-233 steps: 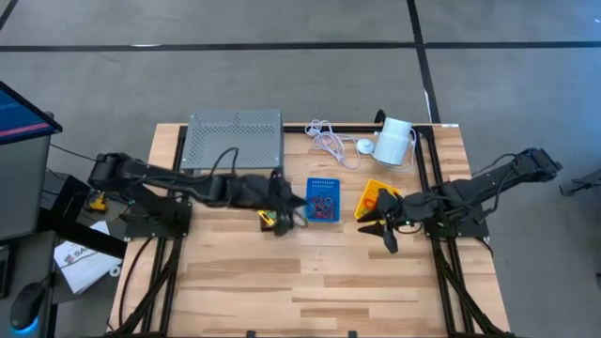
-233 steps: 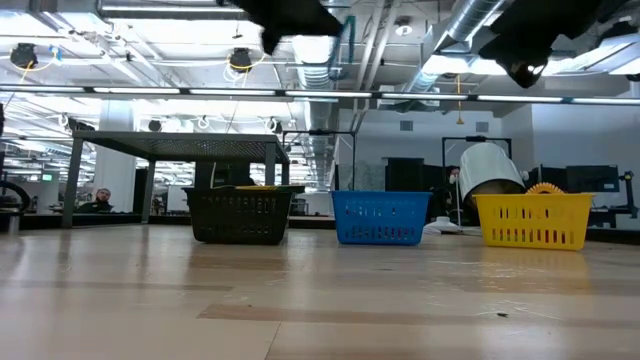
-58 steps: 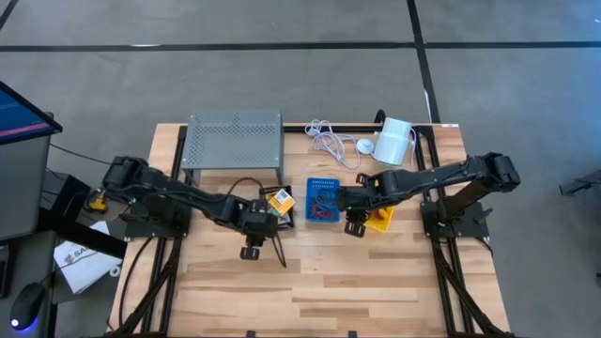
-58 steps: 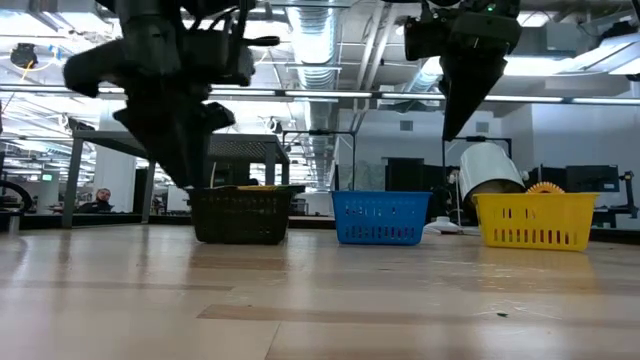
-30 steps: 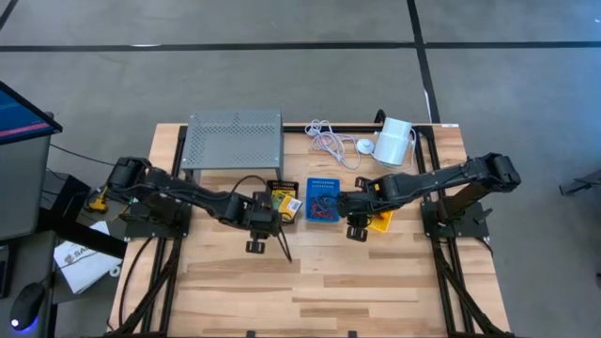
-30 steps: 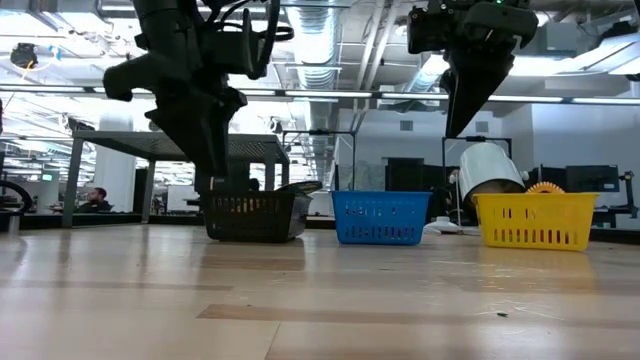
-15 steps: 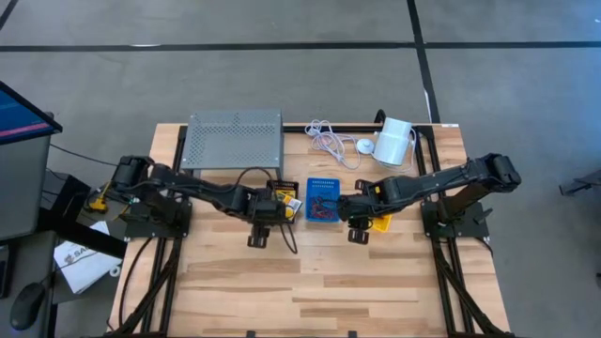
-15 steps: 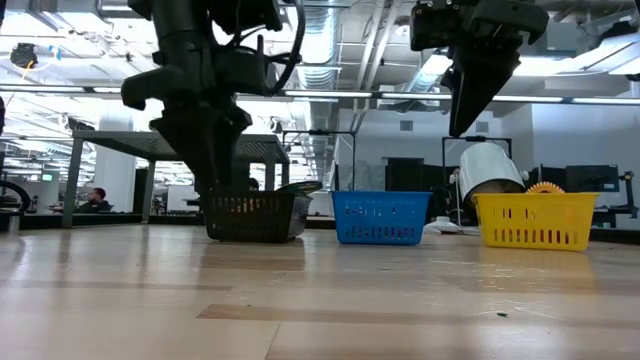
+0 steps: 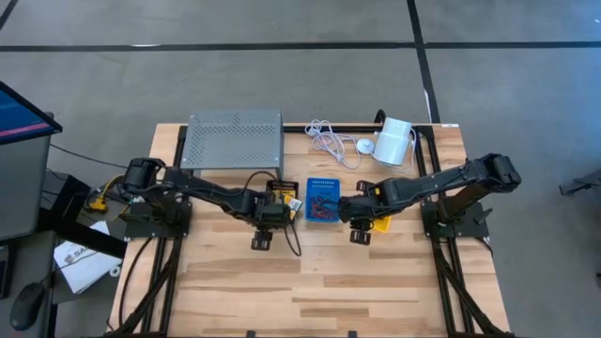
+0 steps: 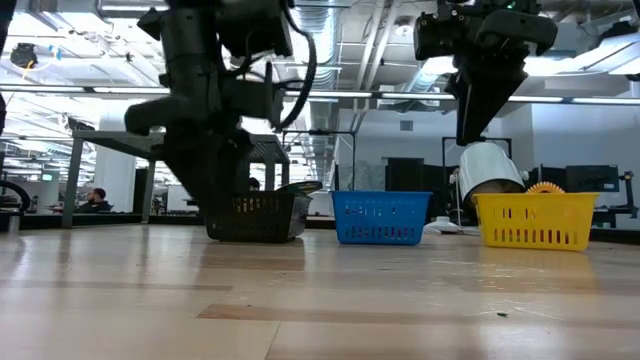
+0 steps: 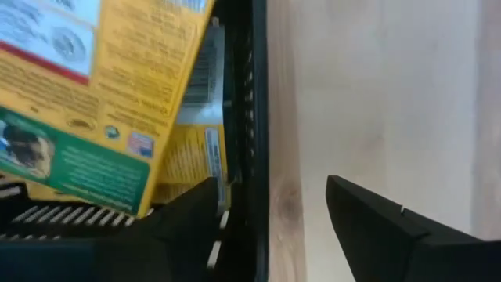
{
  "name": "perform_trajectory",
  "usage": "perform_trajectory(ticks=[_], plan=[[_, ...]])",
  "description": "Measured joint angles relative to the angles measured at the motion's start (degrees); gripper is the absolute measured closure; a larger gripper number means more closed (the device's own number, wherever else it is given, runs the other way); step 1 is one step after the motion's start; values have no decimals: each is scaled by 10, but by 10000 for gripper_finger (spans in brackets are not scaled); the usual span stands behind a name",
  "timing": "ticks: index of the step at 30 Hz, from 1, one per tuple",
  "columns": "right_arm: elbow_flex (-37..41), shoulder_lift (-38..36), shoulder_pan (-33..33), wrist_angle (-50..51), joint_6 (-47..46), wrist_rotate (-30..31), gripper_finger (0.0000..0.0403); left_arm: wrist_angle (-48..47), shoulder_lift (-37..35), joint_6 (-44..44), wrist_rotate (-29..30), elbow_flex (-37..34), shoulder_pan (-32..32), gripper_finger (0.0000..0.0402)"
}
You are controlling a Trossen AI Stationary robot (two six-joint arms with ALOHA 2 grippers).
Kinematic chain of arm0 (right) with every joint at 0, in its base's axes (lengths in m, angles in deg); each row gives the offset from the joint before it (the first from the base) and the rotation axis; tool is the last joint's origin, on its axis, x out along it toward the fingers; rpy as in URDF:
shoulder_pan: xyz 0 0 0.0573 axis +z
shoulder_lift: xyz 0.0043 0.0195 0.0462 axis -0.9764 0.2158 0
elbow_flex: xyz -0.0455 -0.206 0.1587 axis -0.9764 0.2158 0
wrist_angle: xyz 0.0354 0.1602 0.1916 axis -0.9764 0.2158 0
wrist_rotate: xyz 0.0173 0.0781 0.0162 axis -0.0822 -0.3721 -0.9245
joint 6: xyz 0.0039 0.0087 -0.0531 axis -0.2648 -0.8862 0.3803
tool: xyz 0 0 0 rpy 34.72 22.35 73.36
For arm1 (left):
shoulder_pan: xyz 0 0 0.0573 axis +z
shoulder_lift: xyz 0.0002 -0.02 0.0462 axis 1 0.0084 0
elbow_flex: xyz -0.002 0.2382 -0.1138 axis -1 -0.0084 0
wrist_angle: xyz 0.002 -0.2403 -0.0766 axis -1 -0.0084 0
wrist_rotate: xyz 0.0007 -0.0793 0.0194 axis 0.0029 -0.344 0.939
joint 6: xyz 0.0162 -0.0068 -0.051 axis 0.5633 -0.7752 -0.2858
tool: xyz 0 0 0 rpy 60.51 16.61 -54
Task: Pick & Place Office Desk Supplies
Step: Put the black basket containing the crayon boxes on the shelf
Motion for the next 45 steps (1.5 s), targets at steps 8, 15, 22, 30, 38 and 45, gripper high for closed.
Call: perform_trajectory(ticks=[8, 15, 22, 30, 38, 45], plan=[[0, 0, 2, -1, 1, 0, 269, 21, 44, 5, 13, 3, 3, 188], [0, 0, 2, 0, 1, 0, 269, 39, 36, -17, 13, 0, 11, 233], [0, 0, 2, 3, 1, 0, 269, 42, 35, -35, 4, 0, 15, 371], [0, 0, 2, 8, 5, 0, 269, 32, 35, -38, 13, 0, -13, 399], [0, 0, 1, 11, 6, 0, 269, 4, -27, -98, 17, 1, -57, 401], [-1, 0, 1, 12, 12, 19, 269, -15, -107, -138, 46, 3, -84, 401]])
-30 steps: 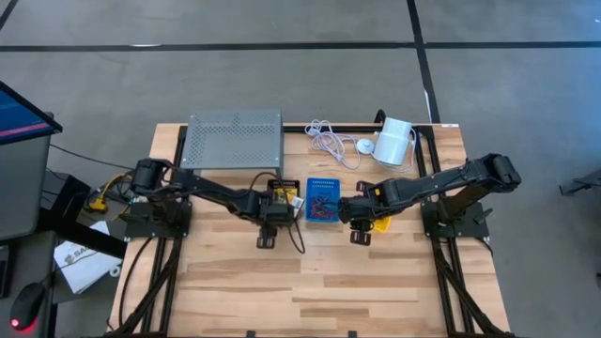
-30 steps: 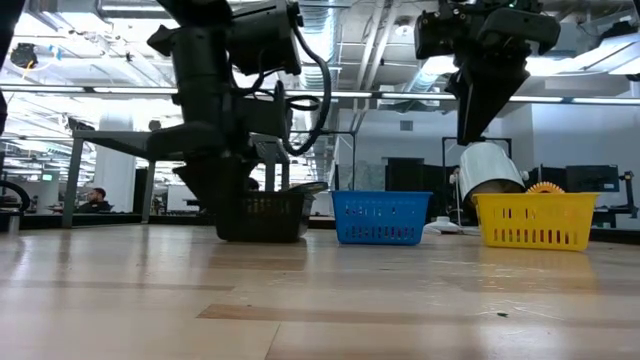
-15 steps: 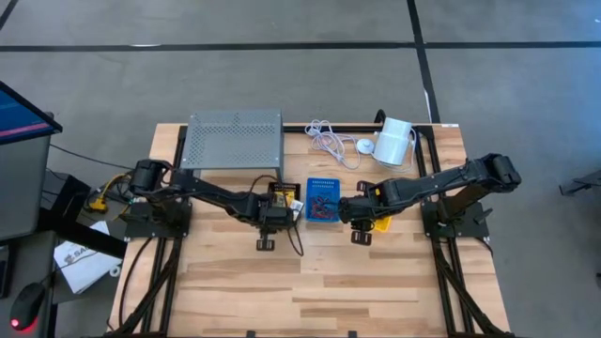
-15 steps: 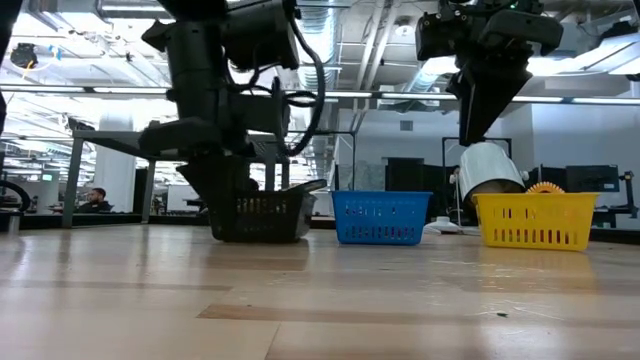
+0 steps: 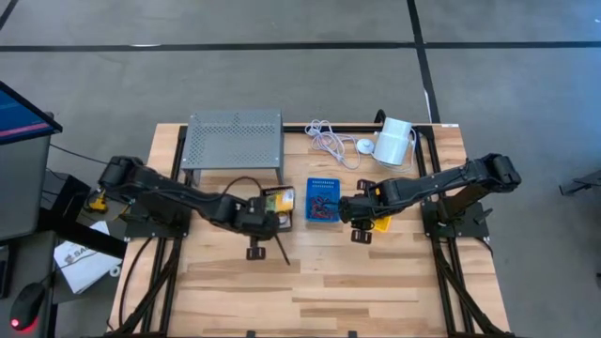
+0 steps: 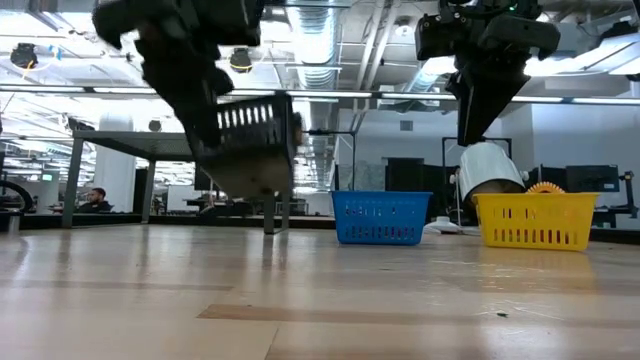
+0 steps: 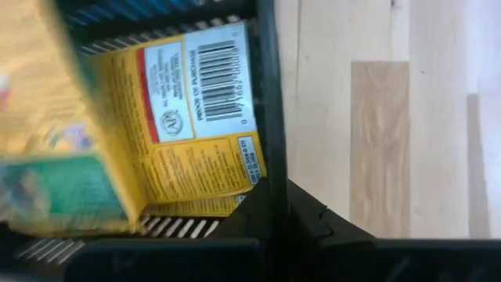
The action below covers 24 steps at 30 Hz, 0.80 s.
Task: Pick & Place Office Desk Supplies
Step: Put the black basket containing the crayon boxes on the shelf
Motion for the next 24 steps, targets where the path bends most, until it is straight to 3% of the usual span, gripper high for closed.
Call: perform_trajectory(ticks=[7, 24], plan=[[0, 0, 0, -1, 0, 1, 269, -33, -38, -6, 12, 4, -18, 401], [0, 0, -1, -1, 0, 1, 269, -199, -34, -5, 72, 95, -80, 401]])
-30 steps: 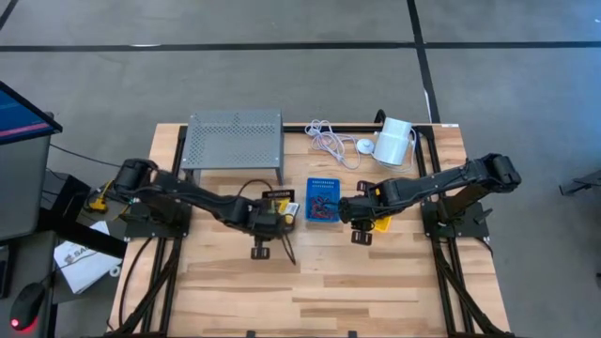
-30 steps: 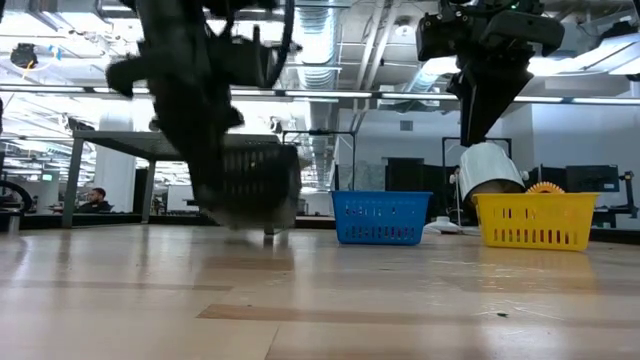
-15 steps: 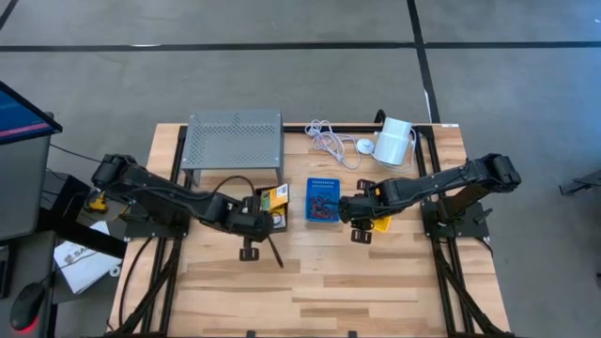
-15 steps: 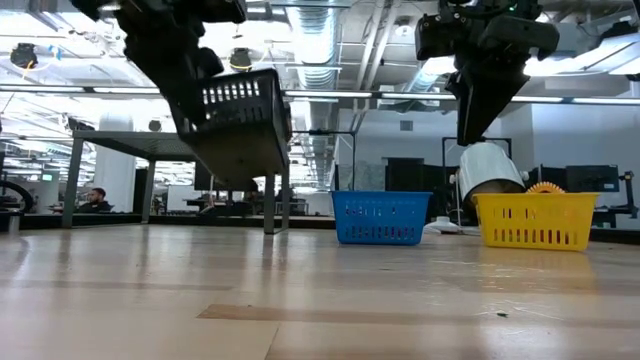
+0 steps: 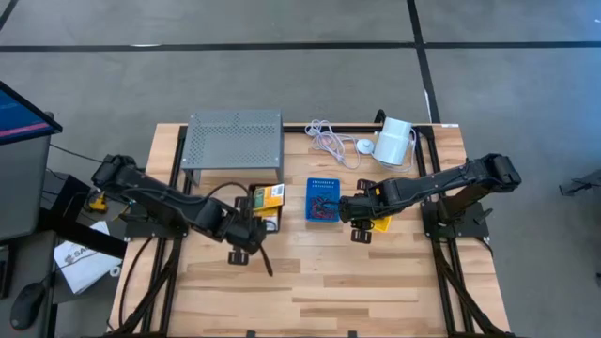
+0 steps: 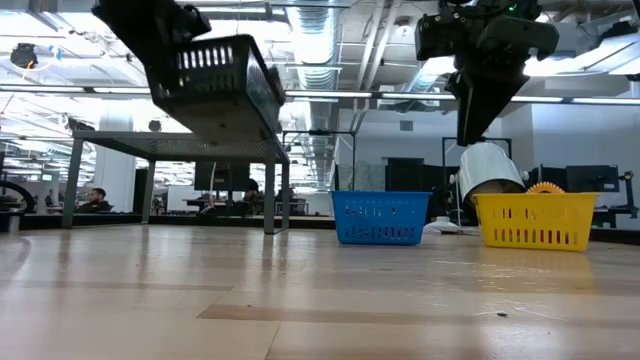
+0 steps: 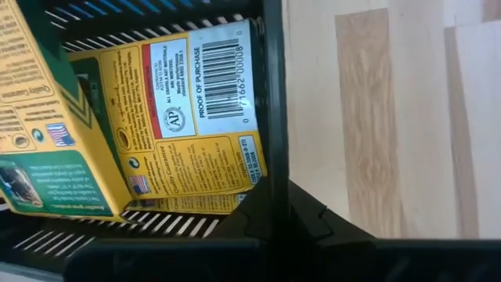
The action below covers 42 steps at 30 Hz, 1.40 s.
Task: Pick & Place Office Desk Supplies
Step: Put the black basket containing the crayon boxes on the shelf
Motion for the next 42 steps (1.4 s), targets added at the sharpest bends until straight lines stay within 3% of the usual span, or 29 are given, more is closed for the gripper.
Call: perform_trajectory(ticks=[20, 32, 42], plan=[[0, 0, 0, 1, 0, 10, 269, -216, -6, -46, 64, 95, -2, 401], [0, 0, 2, 4, 7, 11, 269, -246, -128, -48, 99, 94, 55, 401], [0, 0, 2, 4, 9, 11, 269, -317, -193, -18, 90, 24, 145, 401]])
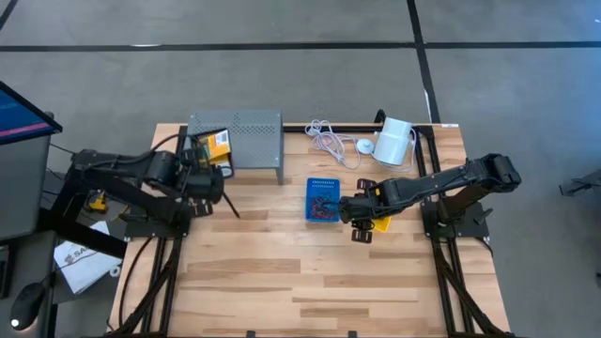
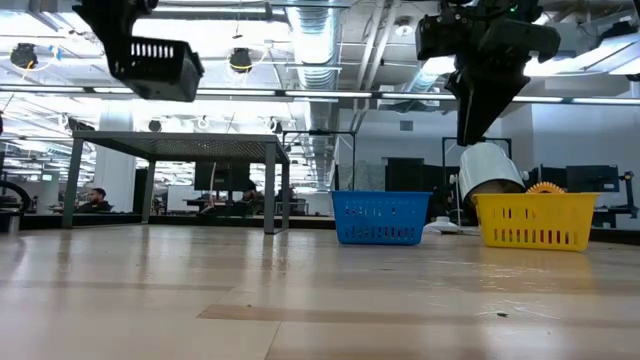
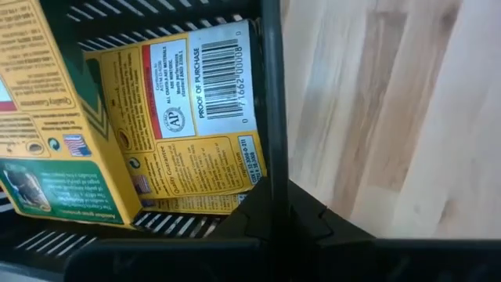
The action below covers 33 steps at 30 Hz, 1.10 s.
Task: Pick & Place Office Desk Supplies
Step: Put the black basket containing the crayon boxes on the shelf
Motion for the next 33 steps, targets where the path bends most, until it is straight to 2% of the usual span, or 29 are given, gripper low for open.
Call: perform_trajectory(ticks=[8, 23, 27, 33], plan=[[0, 0, 0, -2, 0, 0, 269, 1, -27, 82, -18, -39, 88, 401], [0, 0, 0, 0, 0, 0, 269, 12, -39, 271, -77, -41, 304, 401], [0, 0, 1, 2, 0, 0, 269, 41, -53, 311, -88, -48, 340, 401], [0, 0, 4, 2, 5, 0, 269, 50, -71, 340, -97, -102, 384, 401]])
